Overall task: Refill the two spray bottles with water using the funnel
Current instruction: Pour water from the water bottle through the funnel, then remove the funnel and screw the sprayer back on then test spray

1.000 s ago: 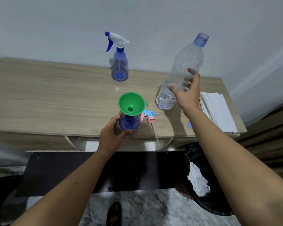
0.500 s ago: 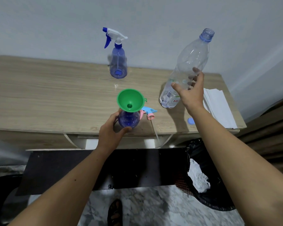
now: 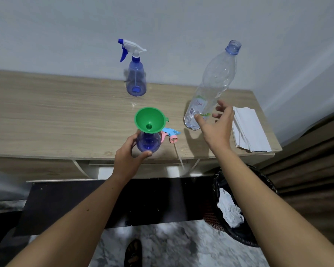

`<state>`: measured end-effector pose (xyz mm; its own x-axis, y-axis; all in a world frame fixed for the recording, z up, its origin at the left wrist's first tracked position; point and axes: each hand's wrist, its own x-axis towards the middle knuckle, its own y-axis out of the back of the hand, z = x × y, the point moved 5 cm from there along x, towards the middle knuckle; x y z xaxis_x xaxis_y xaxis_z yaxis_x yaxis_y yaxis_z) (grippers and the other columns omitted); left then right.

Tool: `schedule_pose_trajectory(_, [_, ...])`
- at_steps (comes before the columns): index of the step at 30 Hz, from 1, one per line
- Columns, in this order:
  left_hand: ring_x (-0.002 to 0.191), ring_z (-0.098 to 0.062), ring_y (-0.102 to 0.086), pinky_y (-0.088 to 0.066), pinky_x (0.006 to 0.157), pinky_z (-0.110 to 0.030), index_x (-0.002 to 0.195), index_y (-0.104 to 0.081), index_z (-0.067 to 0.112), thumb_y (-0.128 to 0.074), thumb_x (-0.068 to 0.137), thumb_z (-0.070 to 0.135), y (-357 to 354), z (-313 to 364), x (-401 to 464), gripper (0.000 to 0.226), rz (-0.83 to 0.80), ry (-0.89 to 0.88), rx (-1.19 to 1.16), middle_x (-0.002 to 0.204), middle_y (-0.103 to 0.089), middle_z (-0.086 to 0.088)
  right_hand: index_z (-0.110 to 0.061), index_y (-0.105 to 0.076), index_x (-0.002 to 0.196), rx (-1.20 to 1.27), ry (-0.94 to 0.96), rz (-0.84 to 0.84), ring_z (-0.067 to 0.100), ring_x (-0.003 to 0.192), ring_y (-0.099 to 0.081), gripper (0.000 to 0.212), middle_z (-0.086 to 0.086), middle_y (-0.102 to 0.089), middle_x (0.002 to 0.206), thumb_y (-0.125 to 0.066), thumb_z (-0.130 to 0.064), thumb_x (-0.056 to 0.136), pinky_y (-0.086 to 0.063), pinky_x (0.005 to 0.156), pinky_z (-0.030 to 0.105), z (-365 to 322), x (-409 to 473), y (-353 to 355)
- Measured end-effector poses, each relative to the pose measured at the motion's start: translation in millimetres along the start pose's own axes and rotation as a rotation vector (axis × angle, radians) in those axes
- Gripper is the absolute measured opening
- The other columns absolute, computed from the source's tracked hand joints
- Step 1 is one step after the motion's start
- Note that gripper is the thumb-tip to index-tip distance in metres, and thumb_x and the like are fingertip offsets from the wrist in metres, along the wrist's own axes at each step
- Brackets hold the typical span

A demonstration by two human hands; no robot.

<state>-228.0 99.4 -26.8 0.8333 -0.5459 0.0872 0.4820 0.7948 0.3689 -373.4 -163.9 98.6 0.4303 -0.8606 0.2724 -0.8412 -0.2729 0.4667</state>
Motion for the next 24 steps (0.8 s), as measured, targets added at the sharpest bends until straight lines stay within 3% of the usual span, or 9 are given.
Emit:
schedule_pose_trajectory(2, [0.121,-0.008,-0.068,-0.055,0.101,-0.030,0.142,-0.059,0.027,-0.097,0.073,0.028,0,0,0,0.079,0.004,-0.004,0.006,0.128,-0.073,0.011,-0.015,-0.054,0.133,0.008,0.080,-0.036,0.015,0.100,-0.058,0.068,0.006,-0.052,0.128,-0.090,-0.022,0.075,-0.046,0.085,0.012,-9,-16,-6])
schedule_pose_trajectory(5, [0.120,-0.007,-0.068,-0.055,0.104,-0.033,0.143,-0.060,0.026,-0.098,0.072,0.026,-1,0,0,0.081,0.005,0.005,0.011,0.129,-0.073,0.011,-0.017,-0.070,0.111,0.002,0.251,-0.140,0.017,0.102,-0.062,0.036,0.002,-0.059,0.117,-0.086,-0.016,0.079,-0.052,0.089,0.028,-30,-39,-17])
schedule_pose_trajectory(7, [0.120,-0.006,-0.068,-0.055,0.104,-0.034,0.143,-0.060,0.025,-0.098,0.071,0.025,-1,0,0,0.081,0.005,0.006,0.011,0.130,-0.073,0.011,-0.016,-0.074,0.102,0.015,0.362,-0.215,0.014,0.103,-0.063,0.024,0.001,-0.061,0.113,-0.084,-0.010,0.080,-0.052,0.089,0.029,-44,-52,-24])
schedule_pose_trajectory(11, [0.118,-0.007,-0.069,-0.056,0.104,-0.038,0.141,-0.060,0.023,-0.097,0.071,0.025,0,2,0,0.080,0.006,-0.010,0.013,0.128,-0.073,0.011,-0.014,-0.078,0.103,0.008,0.499,-0.300,0.017,0.112,-0.063,0.024,0.001,-0.065,0.116,-0.087,-0.011,0.081,-0.053,0.091,0.036,-59,-68,-38])
schedule_pose_trajectory(17, [0.117,-0.009,-0.069,-0.056,0.103,-0.042,0.143,-0.059,0.020,-0.093,0.072,0.036,1,5,-2,0.080,-0.013,-0.023,0.020,0.127,-0.073,0.009,-0.015,-0.079,0.099,-0.018,0.574,-0.331,0.022,0.105,-0.064,0.022,-0.001,-0.070,0.110,-0.087,-0.011,0.079,-0.055,0.084,0.046,-64,-68,-48])
schedule_pose_trajectory(20, [0.119,-0.011,-0.069,-0.055,0.105,-0.045,0.143,-0.059,0.020,-0.091,0.071,0.043,2,5,-3,0.083,-0.018,-0.007,-0.005,0.129,-0.072,0.009,-0.017,-0.080,0.096,-0.042,0.582,-0.352,0.023,0.100,-0.064,0.016,-0.004,-0.073,0.103,-0.085,-0.013,0.081,-0.055,0.083,0.045,-68,-69,-51])
schedule_pose_trajectory(24, [0.123,-0.010,-0.067,-0.053,0.108,-0.045,0.145,-0.058,0.019,-0.092,0.072,0.038,3,3,-3,0.083,-0.020,0.015,-0.014,0.134,-0.071,0.007,-0.018,-0.080,0.093,-0.049,0.588,-0.359,0.017,0.090,-0.061,0.010,-0.006,-0.073,0.096,-0.086,-0.016,0.085,-0.052,0.083,0.039,-73,-65,-51])
